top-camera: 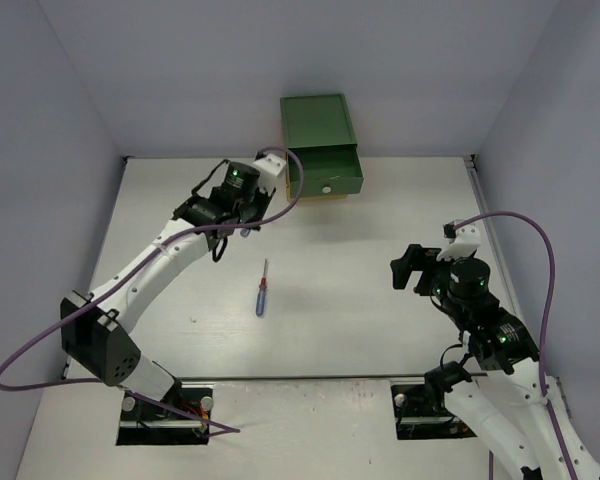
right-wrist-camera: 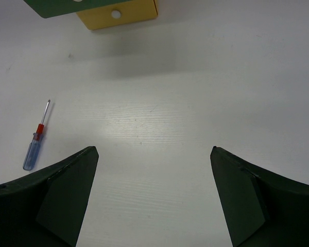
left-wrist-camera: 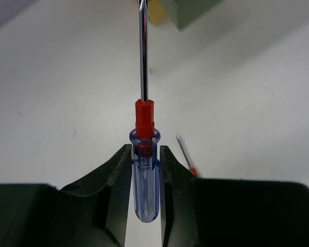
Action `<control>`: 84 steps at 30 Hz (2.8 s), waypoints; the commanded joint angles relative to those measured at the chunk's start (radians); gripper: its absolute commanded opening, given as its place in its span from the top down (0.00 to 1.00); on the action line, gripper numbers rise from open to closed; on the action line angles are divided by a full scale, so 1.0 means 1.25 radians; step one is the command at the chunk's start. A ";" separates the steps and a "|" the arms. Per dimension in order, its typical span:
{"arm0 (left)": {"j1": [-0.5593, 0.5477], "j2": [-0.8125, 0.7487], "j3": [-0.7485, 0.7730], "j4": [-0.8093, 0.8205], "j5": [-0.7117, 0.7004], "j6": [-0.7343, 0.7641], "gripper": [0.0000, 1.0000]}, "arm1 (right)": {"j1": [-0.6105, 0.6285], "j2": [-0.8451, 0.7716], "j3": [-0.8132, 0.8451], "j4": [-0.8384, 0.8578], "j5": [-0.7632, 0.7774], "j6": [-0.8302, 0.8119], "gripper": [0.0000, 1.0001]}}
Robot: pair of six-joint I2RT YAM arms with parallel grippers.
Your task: Sort the tools into containers
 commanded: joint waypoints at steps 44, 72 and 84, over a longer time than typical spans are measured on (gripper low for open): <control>-0.063 0.438 0.512 0.377 0.000 0.334 0.67 | 0.004 -0.006 -0.004 0.055 0.028 0.007 0.11; -0.079 -0.157 -0.227 -0.060 -0.004 -0.461 0.48 | 0.004 0.028 0.019 0.056 0.040 -0.011 0.11; -0.098 0.023 -0.306 -0.011 0.040 -0.496 0.54 | 0.004 0.052 0.024 0.055 0.028 -0.012 0.11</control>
